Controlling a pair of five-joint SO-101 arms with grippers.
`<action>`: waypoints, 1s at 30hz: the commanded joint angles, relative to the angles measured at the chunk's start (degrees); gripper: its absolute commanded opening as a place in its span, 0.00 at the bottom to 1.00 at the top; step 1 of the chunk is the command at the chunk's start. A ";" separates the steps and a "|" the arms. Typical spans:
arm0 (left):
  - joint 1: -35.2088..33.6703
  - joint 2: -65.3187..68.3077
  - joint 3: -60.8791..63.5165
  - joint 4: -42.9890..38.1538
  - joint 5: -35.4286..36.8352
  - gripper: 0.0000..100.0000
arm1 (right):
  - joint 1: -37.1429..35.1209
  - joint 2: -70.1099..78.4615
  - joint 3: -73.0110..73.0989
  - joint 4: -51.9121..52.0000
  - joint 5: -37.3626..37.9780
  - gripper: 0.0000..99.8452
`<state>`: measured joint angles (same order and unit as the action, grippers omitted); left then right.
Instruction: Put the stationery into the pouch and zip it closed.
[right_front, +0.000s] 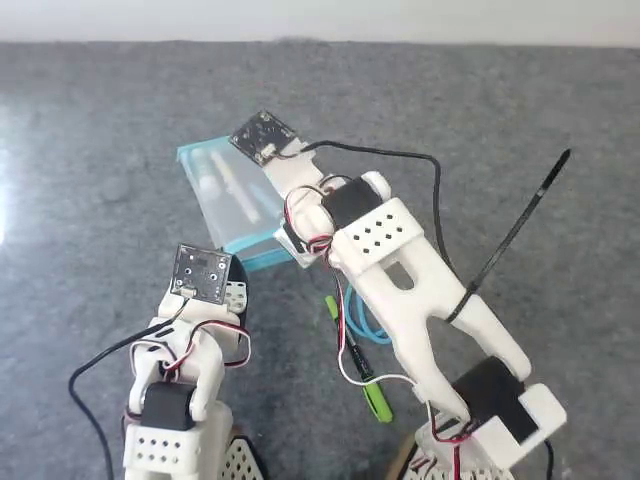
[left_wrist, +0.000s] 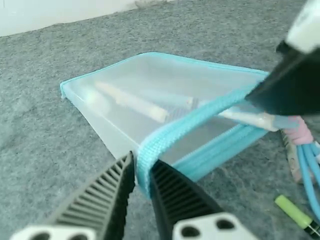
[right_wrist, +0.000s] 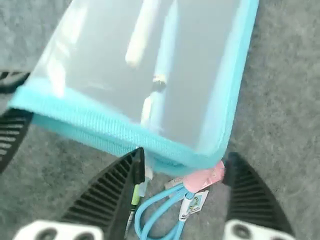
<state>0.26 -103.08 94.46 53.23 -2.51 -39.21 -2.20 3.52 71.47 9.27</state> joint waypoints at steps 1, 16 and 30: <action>0.53 -0.09 -0.66 0.00 -0.44 0.01 | 1.01 -4.53 -3.78 2.86 -1.41 0.29; -8.79 0.00 -2.24 -3.25 4.31 0.01 | 3.65 -29.76 31.30 8.75 6.51 0.24; -9.05 0.00 -2.33 -3.25 5.80 0.01 | 5.76 -29.67 39.74 -8.92 -2.81 0.24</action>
<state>-8.35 -103.08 94.46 51.91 1.98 -35.69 -29.89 47.30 65.14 10.33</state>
